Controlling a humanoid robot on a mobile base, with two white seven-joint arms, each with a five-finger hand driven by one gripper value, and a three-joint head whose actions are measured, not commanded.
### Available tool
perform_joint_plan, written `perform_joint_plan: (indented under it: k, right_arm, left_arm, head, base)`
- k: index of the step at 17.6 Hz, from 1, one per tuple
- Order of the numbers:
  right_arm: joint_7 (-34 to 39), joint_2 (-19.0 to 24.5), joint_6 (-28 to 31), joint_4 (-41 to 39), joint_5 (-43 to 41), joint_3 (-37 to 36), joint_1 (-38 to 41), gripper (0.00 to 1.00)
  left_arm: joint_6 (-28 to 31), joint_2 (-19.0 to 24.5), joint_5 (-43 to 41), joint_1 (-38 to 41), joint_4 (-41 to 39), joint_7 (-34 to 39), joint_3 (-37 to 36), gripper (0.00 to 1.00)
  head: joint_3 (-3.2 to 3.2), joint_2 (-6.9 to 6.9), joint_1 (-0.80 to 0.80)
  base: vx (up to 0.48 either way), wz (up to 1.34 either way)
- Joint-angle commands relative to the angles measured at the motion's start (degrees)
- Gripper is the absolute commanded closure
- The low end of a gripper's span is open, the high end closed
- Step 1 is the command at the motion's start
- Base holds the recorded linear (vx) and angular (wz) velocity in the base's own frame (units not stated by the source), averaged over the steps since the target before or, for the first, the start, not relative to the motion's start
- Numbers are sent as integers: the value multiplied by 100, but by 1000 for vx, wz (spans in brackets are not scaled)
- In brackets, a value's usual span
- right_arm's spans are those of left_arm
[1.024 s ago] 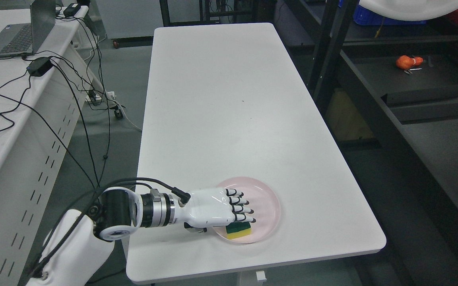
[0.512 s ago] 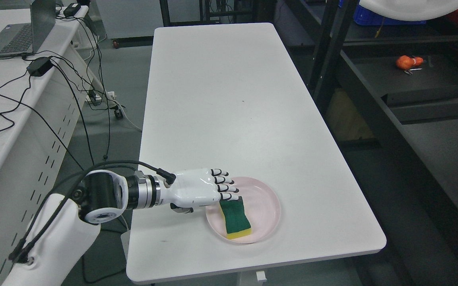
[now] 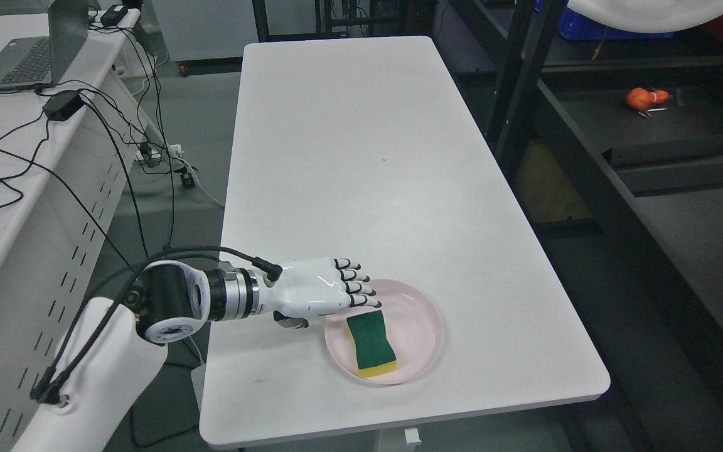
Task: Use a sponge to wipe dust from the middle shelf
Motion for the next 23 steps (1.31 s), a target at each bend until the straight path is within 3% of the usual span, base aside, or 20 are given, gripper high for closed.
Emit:
perform_joint_plan:
  k: [1,9,23]
  right_arm:
    - [4,-100,412,-100,0,0,-5,0]
    - [4,-100,413,-100,0,0,-5,0]
    - [4,-100,421,-100,0,0,-5,0]
  left_arm:
    - [-4,-588,-220,-128,525,59,28,7]
    - [-4,-1054,-431,-287,1158,235,-86,7]
    - [-4,-1010,-414,3,1045,261,-104,7]
  head:
    - [0,0,0]
    - [0,0,0]
    - [0,0,0]
  base:
    - [0,0]
    - [0,0]
    - [0,0]
